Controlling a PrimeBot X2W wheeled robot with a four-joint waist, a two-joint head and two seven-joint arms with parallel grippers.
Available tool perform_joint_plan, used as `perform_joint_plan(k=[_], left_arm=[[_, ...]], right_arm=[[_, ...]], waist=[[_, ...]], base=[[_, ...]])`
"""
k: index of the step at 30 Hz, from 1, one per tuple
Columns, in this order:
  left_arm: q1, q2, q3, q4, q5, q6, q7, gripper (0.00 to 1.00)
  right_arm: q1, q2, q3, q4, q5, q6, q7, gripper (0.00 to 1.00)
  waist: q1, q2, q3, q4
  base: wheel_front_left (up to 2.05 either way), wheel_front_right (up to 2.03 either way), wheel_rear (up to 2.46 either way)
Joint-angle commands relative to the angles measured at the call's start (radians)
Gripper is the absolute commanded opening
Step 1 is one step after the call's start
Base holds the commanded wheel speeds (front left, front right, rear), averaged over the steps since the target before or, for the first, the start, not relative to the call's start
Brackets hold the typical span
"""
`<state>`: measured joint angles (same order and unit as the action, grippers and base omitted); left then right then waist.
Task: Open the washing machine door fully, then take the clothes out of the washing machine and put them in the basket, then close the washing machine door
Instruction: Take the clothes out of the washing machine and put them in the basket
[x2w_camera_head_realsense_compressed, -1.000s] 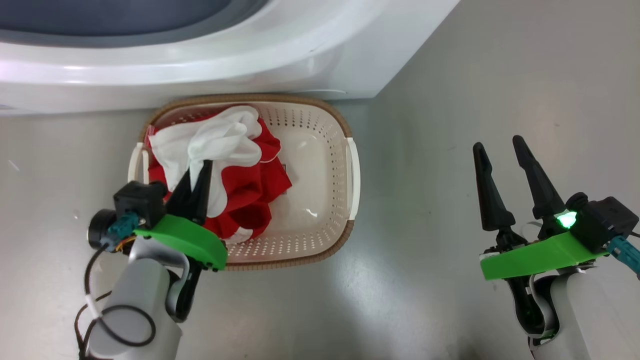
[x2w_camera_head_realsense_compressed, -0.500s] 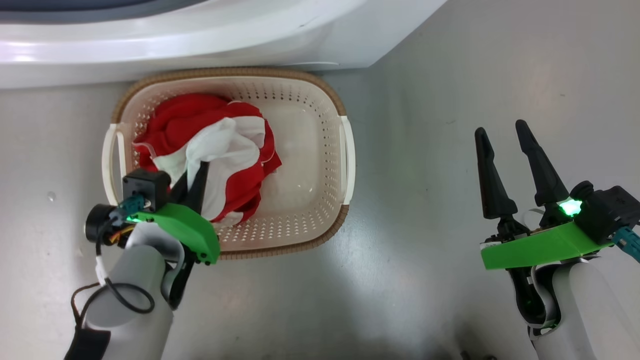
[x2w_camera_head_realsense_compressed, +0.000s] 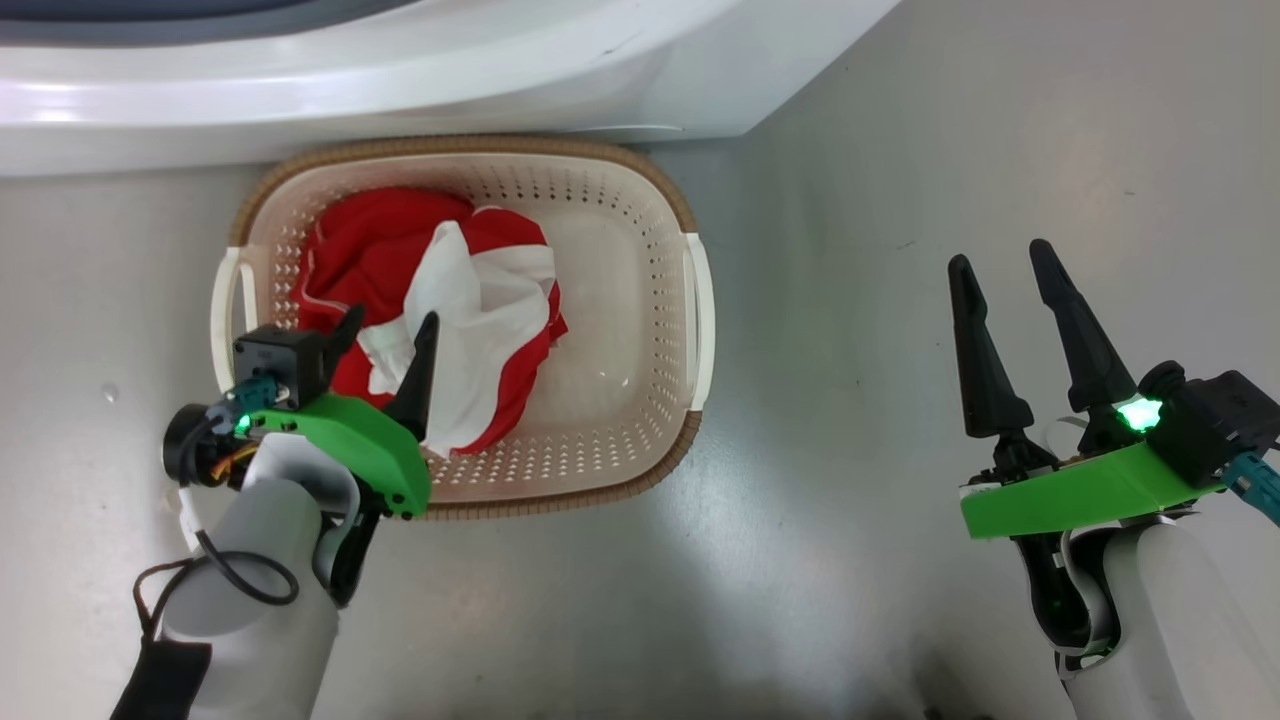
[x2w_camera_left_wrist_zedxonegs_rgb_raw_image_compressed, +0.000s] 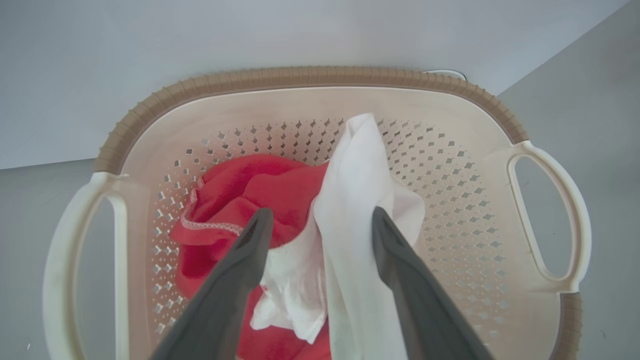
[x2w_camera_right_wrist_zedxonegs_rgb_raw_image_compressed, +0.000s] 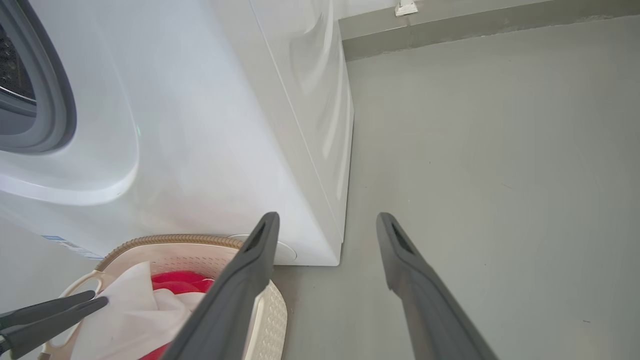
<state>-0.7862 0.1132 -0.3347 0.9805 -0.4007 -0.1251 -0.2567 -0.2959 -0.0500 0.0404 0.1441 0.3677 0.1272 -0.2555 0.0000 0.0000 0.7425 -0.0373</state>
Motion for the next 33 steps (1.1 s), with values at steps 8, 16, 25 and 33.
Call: perform_joint_plan(k=[8, 16, 25, 33], left_arm=[[0.055, 0.032, 0.062, -0.078, -0.007, -0.006, -0.005, 1.0], [0.117, 0.028, 0.135, -0.186, 0.039, -0.006, -0.005, 1.0], [0.225, 0.016, 0.233, -0.311, 0.098, -0.006, -0.005, 1.0], [0.322, 0.006, 0.299, -0.415, 0.142, -0.006, -0.005, 1.0]], right_arm=[[0.018, 0.0, 0.02, -0.004, -0.017, 0.003, -0.006, 1.0], [0.035, 0.0, 0.015, 0.013, -0.025, 0.003, -0.006, 1.0], [0.076, 0.0, 0.017, 0.041, -0.028, 0.003, -0.006, 1.0], [0.12, 0.0, 0.015, 0.06, -0.031, 0.003, -0.006, 1.0]], waist=[[0.0, 0.0, -0.069, 0.017], [0.0, 0.0, -0.15, 0.028], [0.0, 0.0, -0.274, 0.039], [0.0, 0.0, -0.376, 0.044]], base=[[0.0, 0.0, 0.0], [0.0, 0.0, 0.0], [0.0, 0.0, 0.0], [0.0, 0.0, 0.0]])
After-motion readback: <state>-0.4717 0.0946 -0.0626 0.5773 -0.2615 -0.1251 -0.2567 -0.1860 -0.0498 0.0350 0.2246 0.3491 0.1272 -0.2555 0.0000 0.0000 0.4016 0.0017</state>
